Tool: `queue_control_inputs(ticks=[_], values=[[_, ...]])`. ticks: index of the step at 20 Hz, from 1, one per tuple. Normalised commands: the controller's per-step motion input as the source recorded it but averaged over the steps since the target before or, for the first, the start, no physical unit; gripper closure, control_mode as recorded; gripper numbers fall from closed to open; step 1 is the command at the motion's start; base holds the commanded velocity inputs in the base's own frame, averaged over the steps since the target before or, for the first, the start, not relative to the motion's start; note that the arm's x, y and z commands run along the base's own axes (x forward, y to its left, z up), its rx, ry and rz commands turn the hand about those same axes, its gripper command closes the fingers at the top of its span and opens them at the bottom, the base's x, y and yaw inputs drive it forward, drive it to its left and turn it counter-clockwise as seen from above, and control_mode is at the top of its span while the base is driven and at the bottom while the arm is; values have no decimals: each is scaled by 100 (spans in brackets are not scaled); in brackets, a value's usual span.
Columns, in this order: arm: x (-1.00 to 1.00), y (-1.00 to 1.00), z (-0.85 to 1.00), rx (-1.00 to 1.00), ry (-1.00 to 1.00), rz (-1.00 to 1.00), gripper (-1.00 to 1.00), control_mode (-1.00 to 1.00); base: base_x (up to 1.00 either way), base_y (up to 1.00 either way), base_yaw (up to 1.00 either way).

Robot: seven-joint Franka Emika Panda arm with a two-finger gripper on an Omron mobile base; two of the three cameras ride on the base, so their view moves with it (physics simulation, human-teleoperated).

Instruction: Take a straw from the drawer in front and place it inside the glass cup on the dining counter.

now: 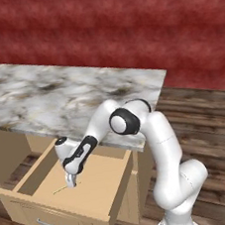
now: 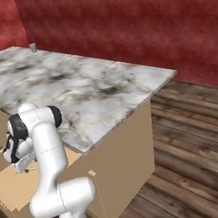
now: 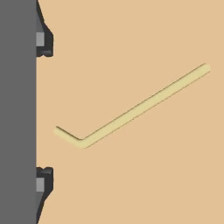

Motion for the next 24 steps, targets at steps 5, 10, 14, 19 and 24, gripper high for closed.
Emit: queue_control_inputs(ticks=[5,10,14,19,24], values=[[15,0,-16,0,0,7,-100,-100,0,0,0],[7,1,-14,0,0,6,-100,-100,0,0,0],[4,8,-11,0,0,5,-100,-100,0,0,0],[0,11,-8,0,-1,6,-100,-100,0,0,0],[0,4,-12,0,-3,5,-100,-100,0,0,0]])
